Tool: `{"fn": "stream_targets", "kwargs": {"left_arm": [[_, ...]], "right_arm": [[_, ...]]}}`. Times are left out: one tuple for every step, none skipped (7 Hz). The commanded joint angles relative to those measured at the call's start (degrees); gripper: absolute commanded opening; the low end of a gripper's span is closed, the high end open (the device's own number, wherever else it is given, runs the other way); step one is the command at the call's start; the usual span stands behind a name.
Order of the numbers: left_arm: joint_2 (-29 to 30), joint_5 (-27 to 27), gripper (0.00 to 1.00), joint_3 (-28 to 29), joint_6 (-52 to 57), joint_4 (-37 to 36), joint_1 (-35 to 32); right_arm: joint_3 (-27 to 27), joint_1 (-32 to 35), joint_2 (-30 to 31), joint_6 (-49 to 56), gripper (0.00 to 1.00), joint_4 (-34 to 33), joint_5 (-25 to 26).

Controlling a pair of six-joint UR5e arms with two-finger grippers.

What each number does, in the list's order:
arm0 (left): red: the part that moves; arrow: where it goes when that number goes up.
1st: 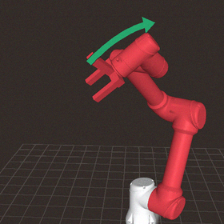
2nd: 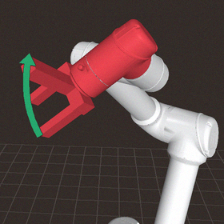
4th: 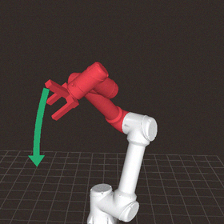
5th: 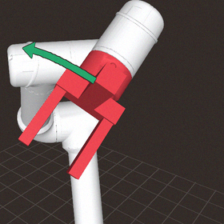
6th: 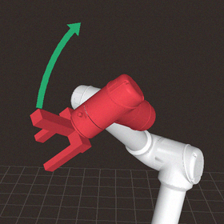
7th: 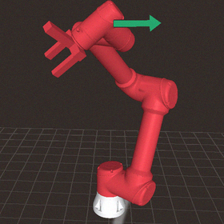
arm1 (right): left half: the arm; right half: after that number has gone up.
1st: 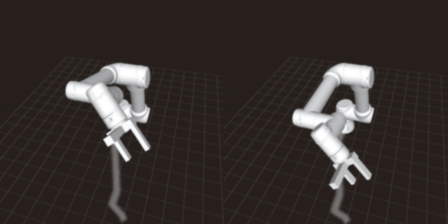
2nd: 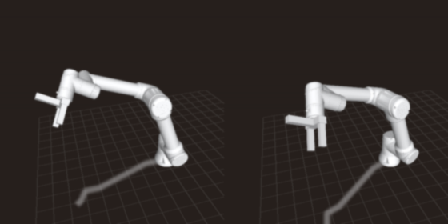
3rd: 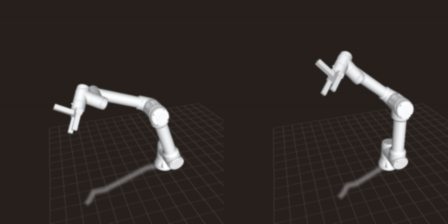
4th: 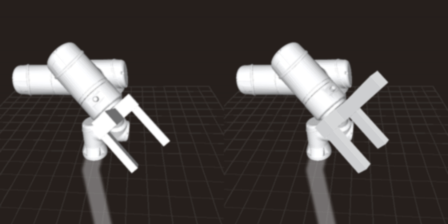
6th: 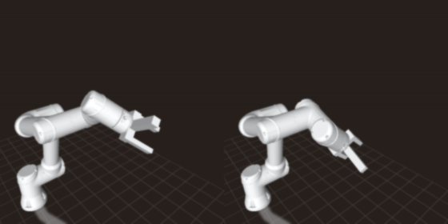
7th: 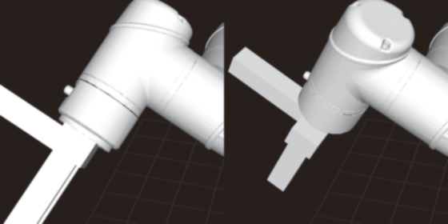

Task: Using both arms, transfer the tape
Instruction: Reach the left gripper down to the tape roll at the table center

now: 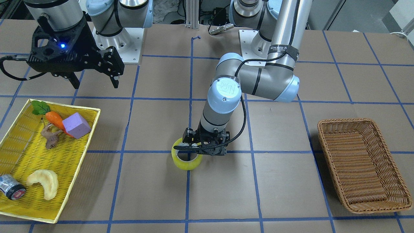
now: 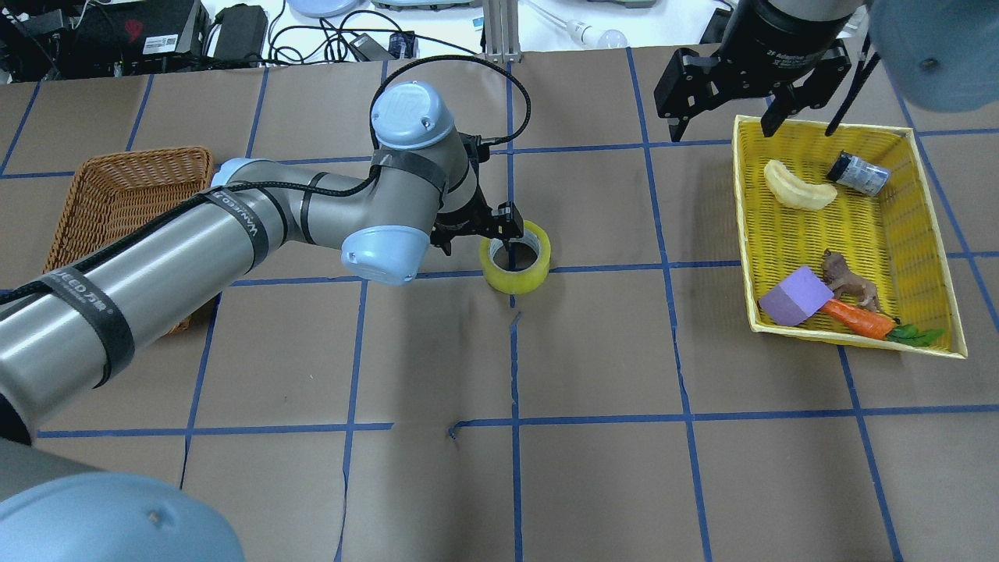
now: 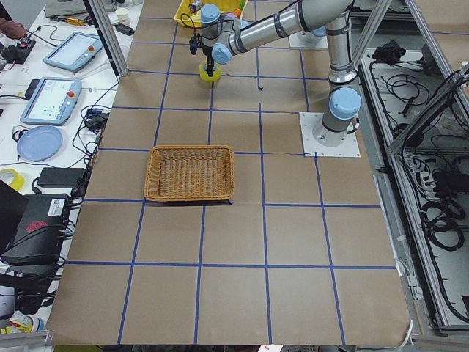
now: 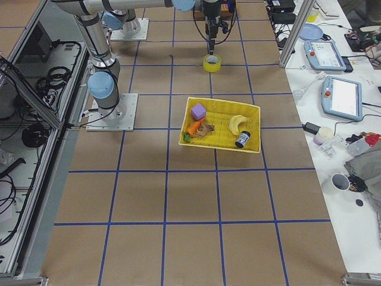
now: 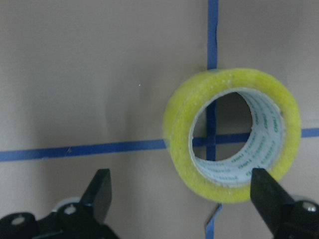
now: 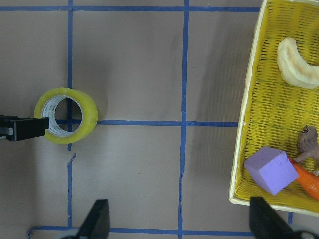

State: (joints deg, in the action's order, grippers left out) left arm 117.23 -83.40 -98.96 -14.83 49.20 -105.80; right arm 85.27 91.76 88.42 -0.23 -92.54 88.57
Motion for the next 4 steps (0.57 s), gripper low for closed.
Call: {"fn": "stream_targets", "kwargs": {"left_arm": [[3.2,-0.4,1.0,-0.1,0.9,-4.7,0.0],[3.8,-0.5,0.8,-0.3,0.9,-4.7,0.0],[3.9,-0.5,0.19,-0.3,0.1,-4.2,0.0],[3.8,-0.5,0.0,-0.2,0.4,-3.5,0.0]], "right_arm": [[0.0,0.1,0.0,0.0,1.0,0.1,-0.1],[0.0,0.0,0.0,0.0,1.0,0.1,-0.1],[0.0,0.1,0.0,0.0,1.0,0.3,-0.1],[0.0,0.1,0.0,0.0,1.0,0.2,-0.1]]}}
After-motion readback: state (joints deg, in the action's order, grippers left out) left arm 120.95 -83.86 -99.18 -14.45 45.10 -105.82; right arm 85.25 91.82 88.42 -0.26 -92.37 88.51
